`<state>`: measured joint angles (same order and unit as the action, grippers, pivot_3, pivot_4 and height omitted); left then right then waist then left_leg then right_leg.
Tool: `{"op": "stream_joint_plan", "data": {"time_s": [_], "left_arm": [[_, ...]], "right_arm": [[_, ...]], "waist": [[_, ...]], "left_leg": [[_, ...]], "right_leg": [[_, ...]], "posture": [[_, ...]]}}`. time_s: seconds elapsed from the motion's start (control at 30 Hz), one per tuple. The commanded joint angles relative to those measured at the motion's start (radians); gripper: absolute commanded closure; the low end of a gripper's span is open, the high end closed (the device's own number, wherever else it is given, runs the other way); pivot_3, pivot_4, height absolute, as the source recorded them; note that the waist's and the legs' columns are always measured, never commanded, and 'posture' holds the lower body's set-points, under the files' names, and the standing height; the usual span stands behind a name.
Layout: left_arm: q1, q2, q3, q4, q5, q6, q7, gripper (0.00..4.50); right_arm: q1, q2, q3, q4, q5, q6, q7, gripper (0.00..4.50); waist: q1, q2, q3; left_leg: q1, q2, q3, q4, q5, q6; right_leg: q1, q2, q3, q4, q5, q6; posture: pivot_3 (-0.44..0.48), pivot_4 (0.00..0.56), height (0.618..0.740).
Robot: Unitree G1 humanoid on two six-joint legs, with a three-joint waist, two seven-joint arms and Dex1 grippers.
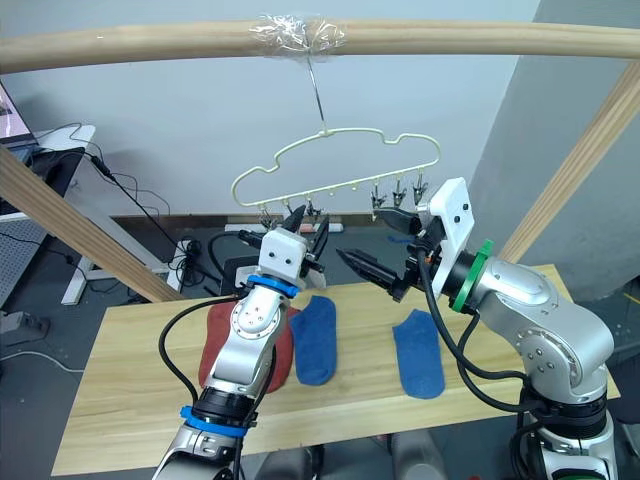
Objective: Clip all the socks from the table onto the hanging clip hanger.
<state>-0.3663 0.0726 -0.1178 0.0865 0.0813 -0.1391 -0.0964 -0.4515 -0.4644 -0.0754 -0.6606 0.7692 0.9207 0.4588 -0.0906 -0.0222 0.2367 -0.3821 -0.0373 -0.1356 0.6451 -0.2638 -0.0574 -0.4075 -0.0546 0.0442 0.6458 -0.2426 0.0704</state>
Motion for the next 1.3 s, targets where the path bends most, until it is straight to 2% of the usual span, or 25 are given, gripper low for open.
{"op": "stream_joint_plan", "data": {"time_s": [0.03, 1.3], "left_arm": [[-0.020, -0.007, 0.010, -0.011, 0.004, -0.018, 0.011, 2.36], [-0.041, -0.017, -0.001, -0.004, 0.046, -0.032, 0.035, 2.36]], "right_arm": [[0.009, -0.011, -0.003, -0.030, 0.016, -0.026, 0.004, 0.00], [0.016, -0.020, 0.013, -0.048, 0.053, -0.026, -0.046, 0.00]], "waist": [[0.000, 0.000, 0.001], [-0.002, 0.000, 0.008]], "left_leg": [[0.000, 0.000, 0.000, 0.000, 0.000, 0.000], [-0.001, 0.000, 0.000, -0.001, 0.000, 0.000]], "right_leg": [[0.000, 0.000, 0.000, 0.000, 0.000, 0.000], [-0.001, 0.000, 0.000, -0.001, -0.001, 0.002]], "posture": [[-0.215, 0.254, 0.740], [-0.221, 0.261, 0.740]]}}
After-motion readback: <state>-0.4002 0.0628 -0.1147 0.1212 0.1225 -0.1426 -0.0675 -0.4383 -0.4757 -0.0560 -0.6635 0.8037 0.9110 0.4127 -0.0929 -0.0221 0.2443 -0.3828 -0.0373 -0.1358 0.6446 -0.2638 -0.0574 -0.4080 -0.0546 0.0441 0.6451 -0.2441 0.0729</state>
